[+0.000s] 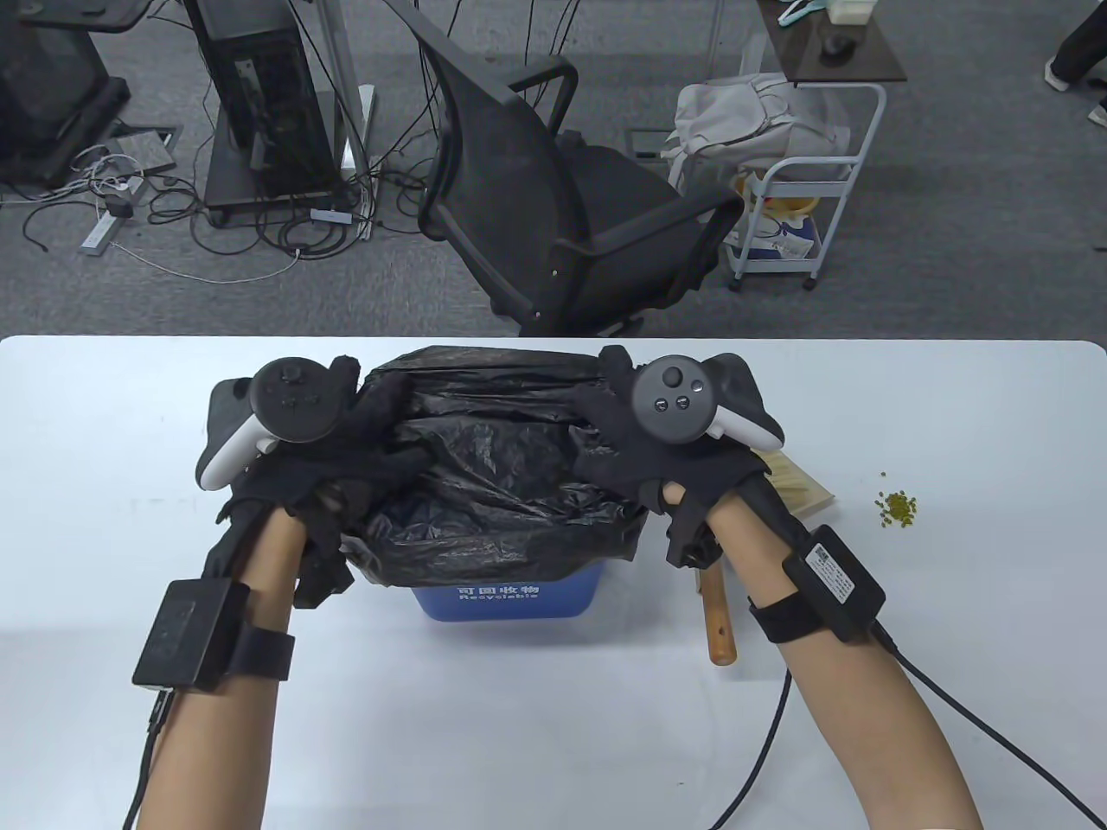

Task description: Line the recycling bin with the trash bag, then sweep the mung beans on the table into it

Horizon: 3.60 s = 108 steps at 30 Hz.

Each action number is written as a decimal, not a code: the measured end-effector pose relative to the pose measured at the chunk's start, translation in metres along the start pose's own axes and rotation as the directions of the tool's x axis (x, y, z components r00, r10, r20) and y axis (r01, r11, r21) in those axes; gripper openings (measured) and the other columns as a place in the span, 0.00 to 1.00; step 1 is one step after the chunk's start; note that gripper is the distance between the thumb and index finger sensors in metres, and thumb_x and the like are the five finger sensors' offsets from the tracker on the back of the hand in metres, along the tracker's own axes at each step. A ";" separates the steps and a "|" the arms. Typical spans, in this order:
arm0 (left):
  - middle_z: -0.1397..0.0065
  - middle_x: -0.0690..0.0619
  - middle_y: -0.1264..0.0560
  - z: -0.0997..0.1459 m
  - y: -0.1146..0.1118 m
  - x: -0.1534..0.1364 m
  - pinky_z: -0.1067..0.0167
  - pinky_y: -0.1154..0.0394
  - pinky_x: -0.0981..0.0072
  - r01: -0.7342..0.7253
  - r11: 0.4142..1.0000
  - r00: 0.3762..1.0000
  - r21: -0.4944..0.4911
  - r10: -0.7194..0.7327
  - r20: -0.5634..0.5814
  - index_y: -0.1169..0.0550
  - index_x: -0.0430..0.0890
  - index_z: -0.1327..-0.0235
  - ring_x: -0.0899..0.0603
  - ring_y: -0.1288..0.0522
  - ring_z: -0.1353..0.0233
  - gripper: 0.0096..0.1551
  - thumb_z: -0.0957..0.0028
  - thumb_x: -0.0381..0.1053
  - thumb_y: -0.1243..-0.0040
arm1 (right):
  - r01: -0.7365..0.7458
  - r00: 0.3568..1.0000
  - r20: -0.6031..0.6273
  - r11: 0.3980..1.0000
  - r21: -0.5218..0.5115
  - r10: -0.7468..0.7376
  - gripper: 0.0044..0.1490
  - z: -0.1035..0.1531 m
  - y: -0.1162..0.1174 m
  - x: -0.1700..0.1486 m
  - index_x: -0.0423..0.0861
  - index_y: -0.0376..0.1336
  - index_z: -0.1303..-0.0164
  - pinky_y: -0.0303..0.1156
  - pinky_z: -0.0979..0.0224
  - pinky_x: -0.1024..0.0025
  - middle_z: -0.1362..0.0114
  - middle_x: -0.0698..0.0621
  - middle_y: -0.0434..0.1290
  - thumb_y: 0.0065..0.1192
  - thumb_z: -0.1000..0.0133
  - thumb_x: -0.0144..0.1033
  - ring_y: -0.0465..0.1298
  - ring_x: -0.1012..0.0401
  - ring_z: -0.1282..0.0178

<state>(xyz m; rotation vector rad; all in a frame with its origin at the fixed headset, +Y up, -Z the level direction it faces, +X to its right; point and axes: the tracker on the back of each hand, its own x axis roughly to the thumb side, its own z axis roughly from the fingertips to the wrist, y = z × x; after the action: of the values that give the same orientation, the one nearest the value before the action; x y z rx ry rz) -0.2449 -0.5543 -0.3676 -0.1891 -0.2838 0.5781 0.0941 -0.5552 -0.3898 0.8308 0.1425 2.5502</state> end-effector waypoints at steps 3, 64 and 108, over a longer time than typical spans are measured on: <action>0.11 0.30 0.63 0.019 0.005 0.012 0.28 0.54 0.15 -0.002 0.999 0.997 0.047 -0.001 0.074 0.40 0.46 0.11 0.14 0.67 0.20 0.53 0.47 0.63 0.34 | 0.054 0.995 0.088 0.997 -0.062 -0.048 0.50 0.017 -0.008 0.010 0.36 0.56 0.14 0.48 0.29 0.21 0.14 0.23 0.40 0.61 0.42 0.52 0.45 0.18 0.22; 0.15 0.34 0.34 0.127 -0.178 0.173 0.27 0.39 0.22 0.390 0.903 0.769 0.182 -0.428 0.475 0.31 0.42 0.17 0.19 0.38 0.19 0.49 0.50 0.63 0.34 | -0.259 0.965 0.016 0.958 -0.120 0.263 0.56 0.196 0.064 -0.049 0.36 0.53 0.14 0.59 0.33 0.21 0.18 0.23 0.56 0.63 0.46 0.55 0.62 0.22 0.25; 0.14 0.33 0.37 0.071 -0.259 0.093 0.29 0.40 0.19 0.411 0.909 0.860 0.065 -0.411 0.304 0.33 0.41 0.16 0.17 0.40 0.20 0.51 0.50 0.64 0.35 | -0.733 0.670 -0.168 0.680 0.001 0.723 0.52 0.179 0.165 -0.044 0.38 0.51 0.15 0.70 0.36 0.27 0.21 0.26 0.64 0.69 0.47 0.43 0.70 0.25 0.29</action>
<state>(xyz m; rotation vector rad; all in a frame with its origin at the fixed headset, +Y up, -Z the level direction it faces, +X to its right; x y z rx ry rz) -0.0609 -0.7086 -0.2148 -0.0326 -0.6161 0.1766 0.1657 -0.7294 -0.2291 0.7574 -0.3020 3.3584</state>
